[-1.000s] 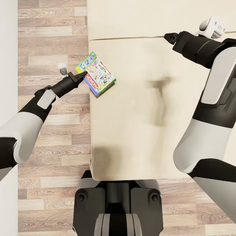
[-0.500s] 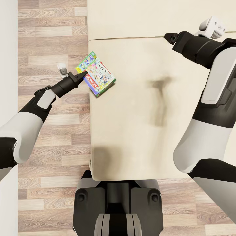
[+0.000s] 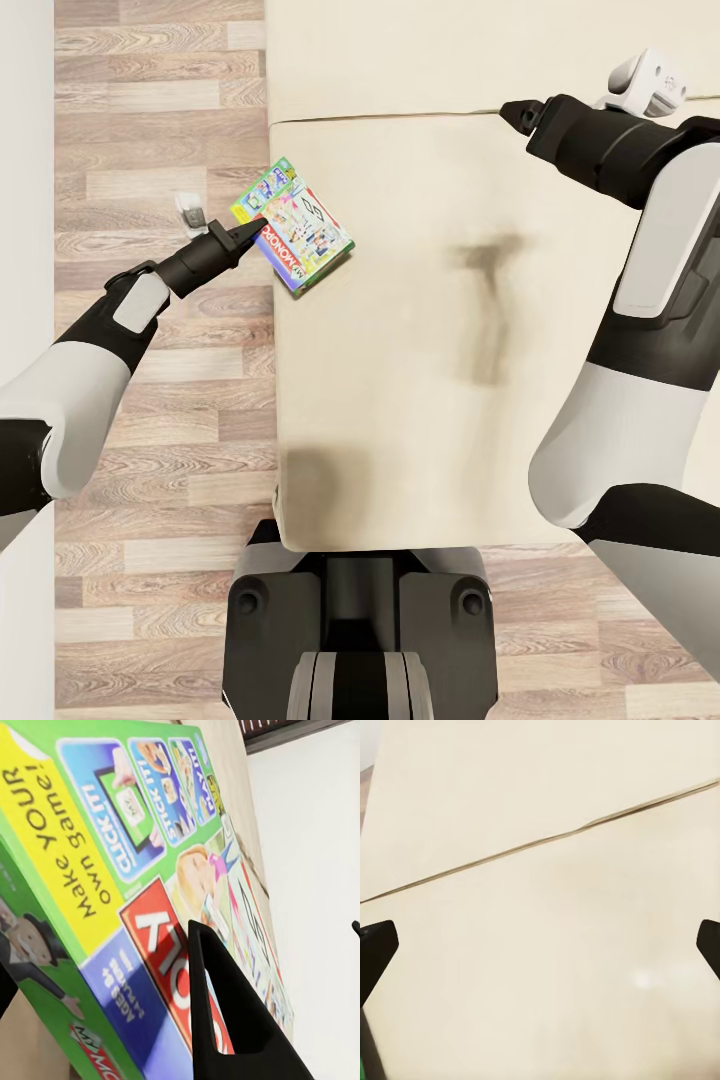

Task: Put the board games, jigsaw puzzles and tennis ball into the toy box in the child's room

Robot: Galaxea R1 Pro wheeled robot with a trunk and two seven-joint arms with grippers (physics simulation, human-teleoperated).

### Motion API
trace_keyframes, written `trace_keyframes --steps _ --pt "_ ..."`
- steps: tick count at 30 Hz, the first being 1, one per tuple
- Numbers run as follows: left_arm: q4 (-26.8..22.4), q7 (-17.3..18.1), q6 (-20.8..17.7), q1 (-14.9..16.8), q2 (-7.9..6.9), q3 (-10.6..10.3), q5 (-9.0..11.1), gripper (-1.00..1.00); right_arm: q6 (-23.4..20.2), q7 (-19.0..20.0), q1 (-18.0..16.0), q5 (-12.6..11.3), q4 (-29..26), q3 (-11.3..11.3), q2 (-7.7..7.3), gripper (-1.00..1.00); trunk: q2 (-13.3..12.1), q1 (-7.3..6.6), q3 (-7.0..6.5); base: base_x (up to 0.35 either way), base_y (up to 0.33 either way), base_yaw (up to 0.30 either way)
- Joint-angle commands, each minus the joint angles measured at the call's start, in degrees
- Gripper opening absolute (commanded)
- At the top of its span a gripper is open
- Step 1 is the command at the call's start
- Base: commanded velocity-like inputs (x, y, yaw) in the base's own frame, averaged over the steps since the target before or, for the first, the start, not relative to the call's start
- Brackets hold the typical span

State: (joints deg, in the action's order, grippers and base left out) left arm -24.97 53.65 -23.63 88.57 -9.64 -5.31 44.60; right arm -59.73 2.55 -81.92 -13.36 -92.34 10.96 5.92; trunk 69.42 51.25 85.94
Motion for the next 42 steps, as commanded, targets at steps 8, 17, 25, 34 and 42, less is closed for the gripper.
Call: trace_keyframes --steps 8,17,25,34,42 --pt "-2.6 0.1 -1.0 -0.2 0.48 -0.5 0.9 -1.00 -0.3 0.3 0.0 0.1 0.0 0.1 0.08 1.00 0.0 0.01 0.02 0.000 0.000 0.000" --pt "-8.4 -0.3 -4.7 -1.4 0.41 -0.4 0.8 -1.00 -0.3 0.3 0.0 0.2 0.0 0.1 0.13 1.00 0.0 0.01 0.02 0.000 0.000 0.000" --pt "-14.9 -1.0 -8.0 -3.3 -0.23 -0.1 1.0 -1.00 -0.3 0.2 0.0 0.2 0.0 0.1 0.14 1.00 0.0 0.01 0.02 0.000 0.000 0.000" --pt "-22.6 -3.7 -15.5 -6.2 -0.30 2.3 1.3 -1.00 -0.3 0.2 0.0 0.2 0.0 0.4 0.11 1.00 0.0 0.01 0.02 0.000 0.000 0.000" --pt "-36.7 -6.0 -24.6 -13.8 0.95 4.3 3.5 -1.00 -0.3 0.7 4.8 -0.1 0.0 0.8 -0.41 1.00 0.0 0.01 0.02 0.000 0.000 0.000"
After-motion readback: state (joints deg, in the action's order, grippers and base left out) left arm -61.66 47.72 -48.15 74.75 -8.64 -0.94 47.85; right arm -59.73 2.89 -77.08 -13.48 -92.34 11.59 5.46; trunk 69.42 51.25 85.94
